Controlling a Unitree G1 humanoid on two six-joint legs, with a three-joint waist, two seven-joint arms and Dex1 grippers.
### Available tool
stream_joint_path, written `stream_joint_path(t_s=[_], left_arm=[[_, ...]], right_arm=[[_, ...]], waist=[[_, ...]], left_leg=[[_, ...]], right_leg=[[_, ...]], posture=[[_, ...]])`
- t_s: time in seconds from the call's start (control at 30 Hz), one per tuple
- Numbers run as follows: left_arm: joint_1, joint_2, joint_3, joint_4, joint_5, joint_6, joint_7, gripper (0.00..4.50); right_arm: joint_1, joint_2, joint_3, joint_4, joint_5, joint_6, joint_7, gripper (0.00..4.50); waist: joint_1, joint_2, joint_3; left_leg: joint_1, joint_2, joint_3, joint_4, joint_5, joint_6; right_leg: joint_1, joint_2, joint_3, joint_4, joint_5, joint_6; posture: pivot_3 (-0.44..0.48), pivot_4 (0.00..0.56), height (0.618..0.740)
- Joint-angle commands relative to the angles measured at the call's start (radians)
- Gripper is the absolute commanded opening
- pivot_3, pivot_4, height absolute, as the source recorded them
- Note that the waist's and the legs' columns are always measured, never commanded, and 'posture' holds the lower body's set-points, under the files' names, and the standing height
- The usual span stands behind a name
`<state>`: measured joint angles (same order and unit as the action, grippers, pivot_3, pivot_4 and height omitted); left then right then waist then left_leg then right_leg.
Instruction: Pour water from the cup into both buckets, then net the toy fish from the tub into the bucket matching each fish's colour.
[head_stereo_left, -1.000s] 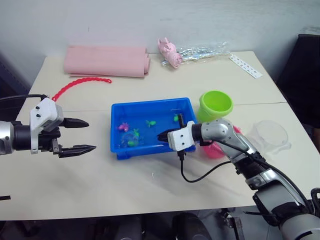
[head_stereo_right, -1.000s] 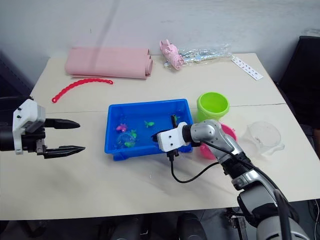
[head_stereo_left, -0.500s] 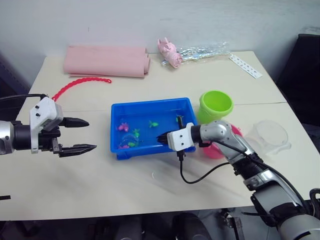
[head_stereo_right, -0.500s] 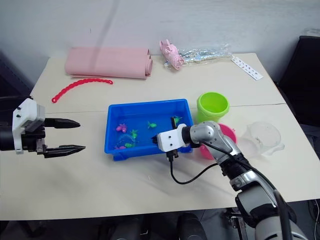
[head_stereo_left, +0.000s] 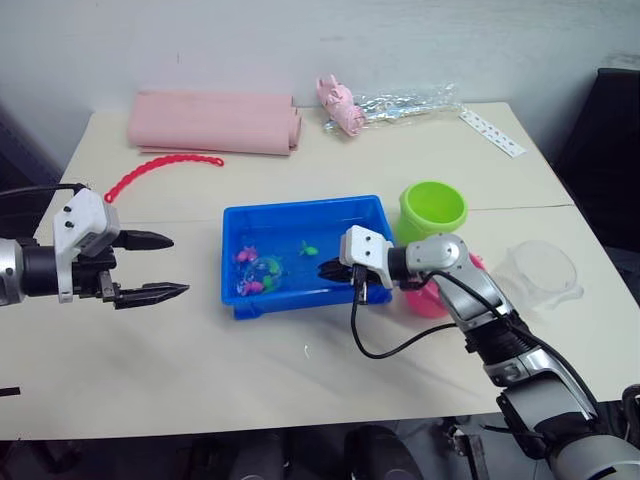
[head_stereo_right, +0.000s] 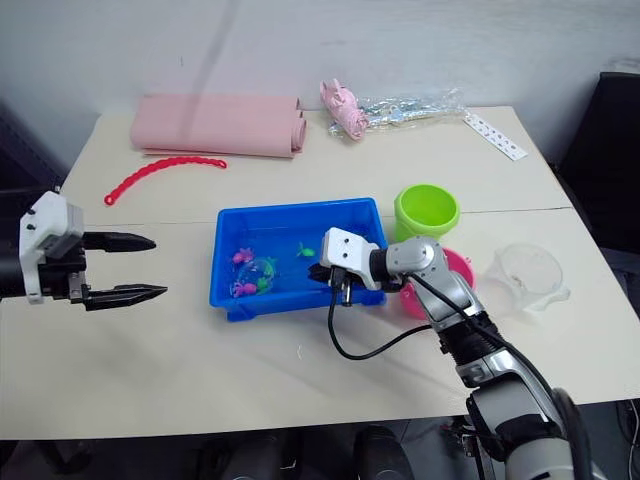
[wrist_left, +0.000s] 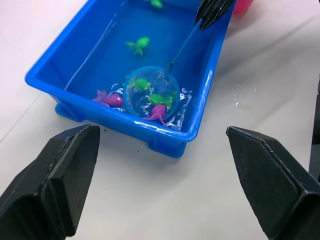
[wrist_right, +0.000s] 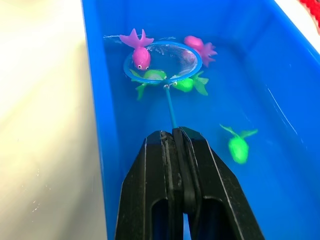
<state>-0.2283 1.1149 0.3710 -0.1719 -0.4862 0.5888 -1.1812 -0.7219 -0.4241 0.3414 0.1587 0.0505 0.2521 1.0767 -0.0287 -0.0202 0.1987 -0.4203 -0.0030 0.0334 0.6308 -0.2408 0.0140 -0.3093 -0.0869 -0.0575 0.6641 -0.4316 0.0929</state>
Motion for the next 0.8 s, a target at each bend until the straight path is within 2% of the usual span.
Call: stream_joint_path(t_s=[0.03,0.17,0.3,0.47,0.63,0.8], left_arm=[[-0.017,0.006,0.001,-0.003,-0.015,-0.01,-0.001,4.43],[-0.06,-0.014,-0.012,-0.015,-0.081,0.052,-0.006,4.43],[-0.212,-0.08,-0.078,0.003,-0.177,0.135,-0.002,4.43],[-0.348,-0.165,-0.182,0.027,-0.2,0.154,-0.015,4.43],[-0.516,-0.302,-0.304,0.109,-0.183,0.12,-0.052,4.43],[-0.621,-0.41,-0.41,0.233,-0.117,0.019,-0.133,4.43]], right_arm=[[-0.001,-0.006,-0.045,-0.067,0.053,0.066,0.007,0.0],[0.04,-0.063,-0.128,-0.232,0.18,0.231,0.039,0.0],[0.112,-0.162,-0.296,-0.452,0.353,0.457,0.005,0.0],[0.194,-0.285,-0.485,-0.598,0.462,0.616,-0.069,0.0],[0.342,-0.432,-0.773,-0.735,0.554,0.75,-0.119,0.0],[0.53,-0.48,-1.083,-0.856,0.599,0.862,-0.175,0.0]], waist=[[-0.001,0.0,0.0],[0.005,0.001,0.0],[0.019,0.0,0.0],[0.027,0.0,0.0],[0.036,0.001,0.001],[0.039,0.001,0.001]], left_leg=[[0.0,0.0,0.0,0.0,0.0,0.0],[-0.001,0.0,0.0,-0.001,0.0,0.0],[-0.001,-0.001,-0.001,0.0,0.0,0.001],[-0.001,-0.001,0.0,0.001,0.0,0.001],[-0.002,-0.002,0.0,0.0,0.0,0.001],[-0.001,-0.002,0.001,0.0,-0.001,0.001]], right_leg=[[0.0,0.0,0.0,0.0,0.0,0.0],[0.0,0.0,0.0,-0.001,0.0,0.0],[0.001,-0.001,-0.001,-0.001,0.0,0.0],[0.002,-0.001,-0.001,-0.001,0.0,0.0],[0.002,-0.001,-0.002,-0.003,0.0,0.0],[0.003,0.0,-0.001,-0.004,0.0,0.0]], posture=[[0.0,0.15,0.74],[0.0,0.15,0.74],[0.0,0.15,0.74],[0.0,0.15,0.74],[0.0,0.15,0.74],[0.0,0.15,0.74]])
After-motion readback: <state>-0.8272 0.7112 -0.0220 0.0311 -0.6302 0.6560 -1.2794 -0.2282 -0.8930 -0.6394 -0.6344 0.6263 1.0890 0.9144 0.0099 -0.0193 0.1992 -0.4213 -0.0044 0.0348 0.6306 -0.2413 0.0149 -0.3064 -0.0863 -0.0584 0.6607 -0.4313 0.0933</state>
